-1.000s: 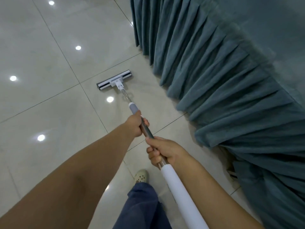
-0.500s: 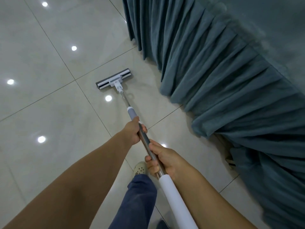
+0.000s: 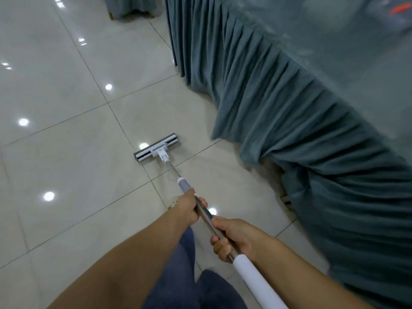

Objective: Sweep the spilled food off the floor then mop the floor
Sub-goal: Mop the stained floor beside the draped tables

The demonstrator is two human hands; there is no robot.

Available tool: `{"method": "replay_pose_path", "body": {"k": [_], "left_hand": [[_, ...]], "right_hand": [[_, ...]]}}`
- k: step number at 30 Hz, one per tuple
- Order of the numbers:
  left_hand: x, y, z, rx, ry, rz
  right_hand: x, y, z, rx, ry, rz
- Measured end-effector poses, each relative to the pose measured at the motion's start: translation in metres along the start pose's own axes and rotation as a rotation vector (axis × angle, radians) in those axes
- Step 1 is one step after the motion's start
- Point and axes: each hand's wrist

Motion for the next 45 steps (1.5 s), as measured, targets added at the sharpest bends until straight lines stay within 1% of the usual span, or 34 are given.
{"method": "replay_pose_path", "body": {"k": [3, 6, 9, 12, 17, 22, 29, 35, 37, 41, 45], "left_hand": [[0.060, 0.027, -0.028, 0.013, 0.009, -0.030], [0.108, 0.054, -0.056, 0.040, 0.057, -0.058], [0.142, 0.075, -0.083, 0.050, 0.078, -0.060], [0.161, 0.092, -0.106, 0.050, 0.088, -0.063], [0.170, 0.117, -0.129, 0.065, 0.084, -0.073], [0.172, 0.158, -0.134, 0.093, 0.095, -0.043], [0.174, 0.236, -0.128, 0.143, 0.080, 0.008], [0.184, 0.309, -0.147, 0.157, 0.110, 0.027], [0.190, 0.327, -0.157, 0.154, 0.132, 0.034], [0.207, 0.352, -0.172, 0.171, 0.158, 0.061], [0.222, 0.366, -0.185, 0.194, 0.165, 0.085]], "right_hand": [[-0.059, 0.025, -0.021, -0.022, -0.010, -0.044], [-0.110, 0.042, -0.044, -0.040, -0.030, -0.075], [-0.147, 0.052, -0.065, -0.034, -0.033, -0.112], [-0.171, 0.056, -0.084, -0.008, -0.027, -0.107], [-0.197, 0.045, -0.106, 0.033, 0.013, -0.108], [-0.234, 0.014, -0.112, 0.013, 0.042, -0.027], [-0.295, -0.049, -0.109, -0.014, -0.020, 0.086], [-0.355, -0.099, -0.123, -0.050, -0.053, 0.160], [-0.373, -0.106, -0.129, -0.062, -0.059, 0.164], [-0.400, -0.105, -0.147, -0.031, -0.065, 0.181], [-0.419, -0.101, -0.163, -0.017, -0.032, 0.175]]}}
Point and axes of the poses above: each hand's wrist, its own z-axis towards the middle knuckle, its own y-axis out of the back of the hand, x = y × z, and after that the axes turned 13 degrees about -x, right-handed
